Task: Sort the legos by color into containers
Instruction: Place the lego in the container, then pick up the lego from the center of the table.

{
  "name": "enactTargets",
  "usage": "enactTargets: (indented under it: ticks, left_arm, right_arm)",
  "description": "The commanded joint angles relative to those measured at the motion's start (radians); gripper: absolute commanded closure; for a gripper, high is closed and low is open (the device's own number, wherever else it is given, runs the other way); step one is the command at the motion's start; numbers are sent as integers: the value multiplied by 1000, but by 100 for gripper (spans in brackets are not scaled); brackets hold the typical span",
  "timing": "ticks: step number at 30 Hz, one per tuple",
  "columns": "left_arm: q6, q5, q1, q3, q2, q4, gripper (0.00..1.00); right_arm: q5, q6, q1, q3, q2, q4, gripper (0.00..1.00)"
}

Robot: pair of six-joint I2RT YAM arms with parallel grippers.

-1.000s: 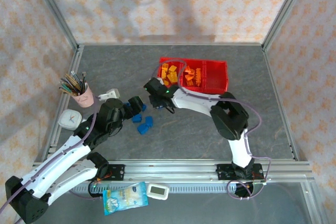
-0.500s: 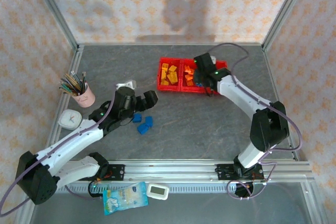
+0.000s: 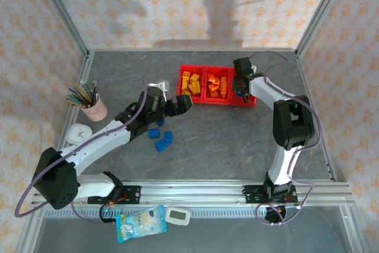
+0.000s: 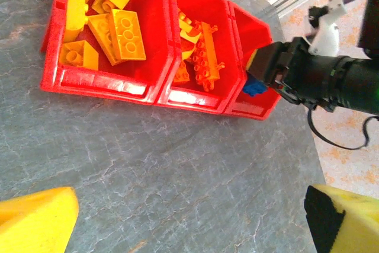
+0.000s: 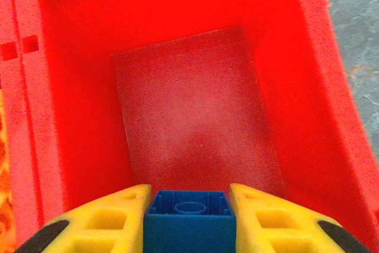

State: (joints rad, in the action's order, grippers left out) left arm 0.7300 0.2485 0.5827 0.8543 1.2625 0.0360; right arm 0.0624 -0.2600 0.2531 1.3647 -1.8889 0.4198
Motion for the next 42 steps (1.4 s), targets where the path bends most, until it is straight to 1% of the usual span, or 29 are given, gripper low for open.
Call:
enactTargets:
  ticks: [1,4,6,7,10,16,20,27,32,37,42]
  left_arm:
    - [-34,12,6,43,16,-36,1]
    - [-46,9,6,58,28,-16,1]
    - [-52,2,7,66,28,-6,1]
    - [-53,-2,6,66,28,-4,1]
    - [-53,-7,6,67,28,-8,1]
    - [-44,-17,6,59,17,-2,1]
    - [-31,-49,6,27,-29,5,1]
    - [-12,-153,3,-46,-157,83,1]
    - [17,-217,-2,-104,-267,161,1]
    - [69,-276,-9,-163,-379,239,1]
    - [110,-318,-15,-181,-479,335,1]
  right_arm:
    - [17,35,-14,59,-36,-50,67]
    - [20,44,-17,77,-58,-50,62]
    - [25,44,-17,78,-51,-50,55]
    - [27,45,-16,76,-44,-51,55]
    - [28,48,-17,73,-15,-45,52]
    - [6,37,-14,42,84,-19,52]
    - [-21,13,23,-7,167,-4,51]
    - [-43,-18,197,-91,257,9,45]
    - [-43,-52,347,-102,262,15,42]
    - [-54,-97,494,-86,210,-5,37]
    - [-61,-128,610,-19,102,-26,32]
